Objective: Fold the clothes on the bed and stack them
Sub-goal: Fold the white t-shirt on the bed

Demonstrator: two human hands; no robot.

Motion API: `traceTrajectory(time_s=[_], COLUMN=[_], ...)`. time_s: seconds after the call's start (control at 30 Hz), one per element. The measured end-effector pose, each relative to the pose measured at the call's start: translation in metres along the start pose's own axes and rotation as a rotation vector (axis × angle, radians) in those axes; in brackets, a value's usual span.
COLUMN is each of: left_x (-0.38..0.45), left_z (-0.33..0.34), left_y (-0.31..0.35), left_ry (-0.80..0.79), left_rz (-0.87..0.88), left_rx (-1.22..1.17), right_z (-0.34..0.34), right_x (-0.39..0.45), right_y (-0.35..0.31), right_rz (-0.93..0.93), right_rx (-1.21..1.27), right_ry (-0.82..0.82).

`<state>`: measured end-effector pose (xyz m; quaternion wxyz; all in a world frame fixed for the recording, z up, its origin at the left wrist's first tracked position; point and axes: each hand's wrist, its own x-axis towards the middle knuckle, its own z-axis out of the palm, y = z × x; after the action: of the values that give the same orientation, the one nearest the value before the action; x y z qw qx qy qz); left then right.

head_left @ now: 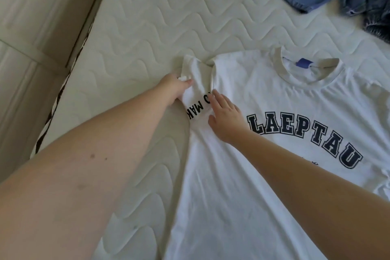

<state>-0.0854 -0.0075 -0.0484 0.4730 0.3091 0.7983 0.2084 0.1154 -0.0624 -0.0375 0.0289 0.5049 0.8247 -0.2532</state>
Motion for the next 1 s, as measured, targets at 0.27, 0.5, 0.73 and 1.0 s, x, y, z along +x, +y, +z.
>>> traceTrajectory(time_s=[0.27, 0.5, 0.73, 1.0], left_x=[-0.05, -0.097, -0.134, -0.175], left_z=[-0.023, -0.004, 0.031, 0.085], left_y=[-0.056, -0.075, -0.028, -0.013], left_ry=[0.189, 0.304, 0.139, 0.139], left_rz=[0.087, 0.24, 0.683, 1.004], left_rx=[-0.306, -0.412, 0.174, 0.454], right_z=[-0.01, -0.018, -0.051, -0.085], right_x=[0.008, 0.011, 0.006, -0.021], right_y=[-0.013, -0.048, -0.053, 0.043], right_rz=[0.097, 0.094, 0.325, 0.632], right_rx=[0.13, 0.344, 0.921, 0.907], right_ry=[-0.017, 0.043, 0.012, 0.272])
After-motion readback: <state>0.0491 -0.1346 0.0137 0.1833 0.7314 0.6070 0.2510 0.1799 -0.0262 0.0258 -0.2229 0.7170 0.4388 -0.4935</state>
